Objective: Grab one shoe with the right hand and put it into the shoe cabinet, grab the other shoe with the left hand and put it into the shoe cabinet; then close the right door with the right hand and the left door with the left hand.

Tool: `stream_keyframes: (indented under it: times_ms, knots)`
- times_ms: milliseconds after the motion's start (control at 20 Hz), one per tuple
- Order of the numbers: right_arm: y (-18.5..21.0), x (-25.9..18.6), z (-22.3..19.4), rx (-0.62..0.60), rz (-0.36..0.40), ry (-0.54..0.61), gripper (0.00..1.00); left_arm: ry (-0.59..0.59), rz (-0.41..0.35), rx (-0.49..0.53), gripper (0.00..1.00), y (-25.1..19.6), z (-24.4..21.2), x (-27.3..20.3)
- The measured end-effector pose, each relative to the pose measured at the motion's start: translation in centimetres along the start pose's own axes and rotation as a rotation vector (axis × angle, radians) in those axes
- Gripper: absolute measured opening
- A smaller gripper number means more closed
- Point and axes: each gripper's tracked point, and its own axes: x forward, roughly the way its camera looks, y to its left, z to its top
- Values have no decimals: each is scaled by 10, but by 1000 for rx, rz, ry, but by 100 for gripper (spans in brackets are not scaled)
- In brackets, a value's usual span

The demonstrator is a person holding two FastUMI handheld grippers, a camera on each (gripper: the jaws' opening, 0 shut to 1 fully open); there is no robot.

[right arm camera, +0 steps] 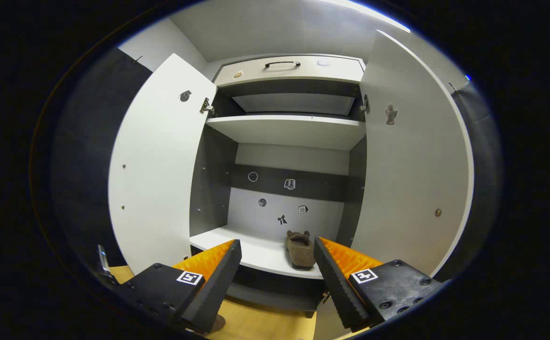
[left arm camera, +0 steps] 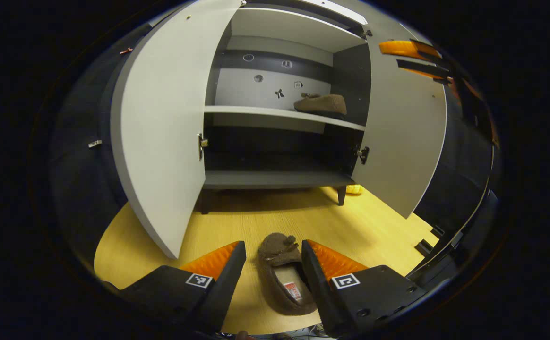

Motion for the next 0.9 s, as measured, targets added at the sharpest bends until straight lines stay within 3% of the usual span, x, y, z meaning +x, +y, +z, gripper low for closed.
stream_keyframes:
  times_ms: [350,700,900]
  knots:
    - [10,-38,3,-3,8,-13,98,122,29,-118,72,16,-71,44]
    - [-6,-49,-12,-6,-11,54,98,177,37,-109,69,22,-101,79]
    - [-11,-51,-21,-8,-11,88,98,187,26,-75,54,16,-102,95]
